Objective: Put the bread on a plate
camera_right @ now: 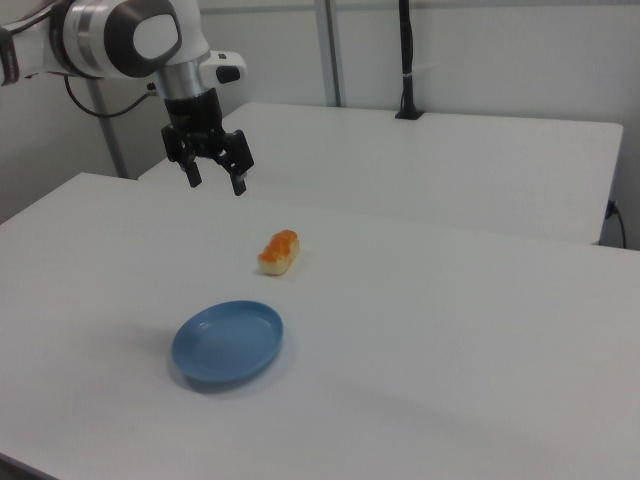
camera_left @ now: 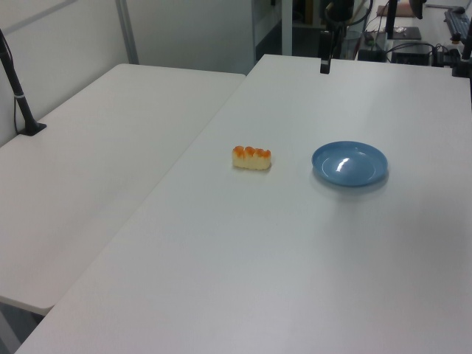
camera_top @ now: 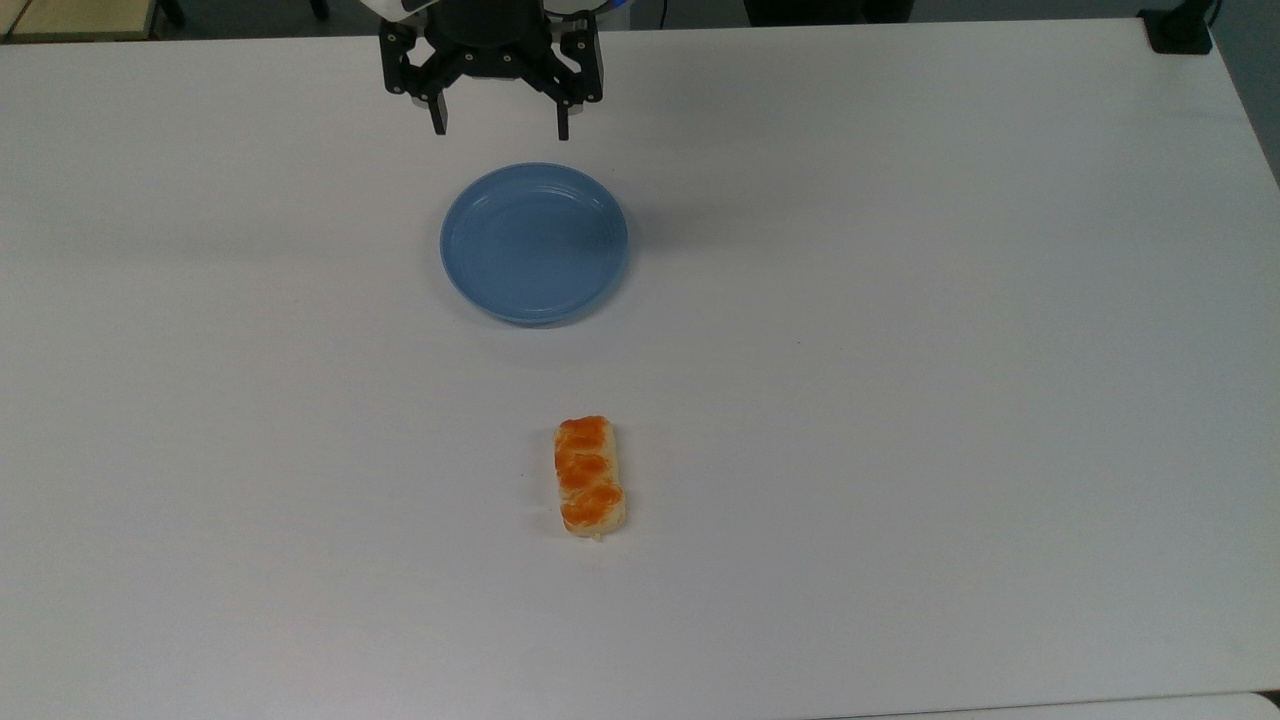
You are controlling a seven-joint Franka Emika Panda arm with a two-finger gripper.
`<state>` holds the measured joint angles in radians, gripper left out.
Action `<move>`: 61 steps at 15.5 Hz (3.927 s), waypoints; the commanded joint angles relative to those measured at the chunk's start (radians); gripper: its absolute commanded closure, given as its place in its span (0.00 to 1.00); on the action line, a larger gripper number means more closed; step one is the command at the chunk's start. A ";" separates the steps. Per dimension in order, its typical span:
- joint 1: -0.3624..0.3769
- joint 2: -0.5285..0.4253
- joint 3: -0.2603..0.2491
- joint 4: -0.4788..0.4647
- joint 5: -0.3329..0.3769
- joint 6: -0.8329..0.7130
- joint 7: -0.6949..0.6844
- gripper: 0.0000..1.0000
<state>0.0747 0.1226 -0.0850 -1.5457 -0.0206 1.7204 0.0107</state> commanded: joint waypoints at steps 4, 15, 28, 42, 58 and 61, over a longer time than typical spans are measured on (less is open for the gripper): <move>0.022 -0.038 -0.036 -0.014 -0.010 -0.062 -0.012 0.00; 0.022 -0.037 -0.036 -0.014 -0.004 -0.061 -0.008 0.00; 0.022 -0.037 -0.050 -0.014 -0.004 -0.053 -0.020 0.00; 0.025 0.044 -0.048 -0.013 0.001 0.134 -0.081 0.00; 0.068 0.368 -0.050 0.159 0.034 0.332 -0.032 0.00; 0.082 0.437 -0.050 0.219 0.033 0.334 -0.015 0.00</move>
<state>0.1278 0.4804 -0.1143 -1.4150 -0.0037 2.0494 -0.0294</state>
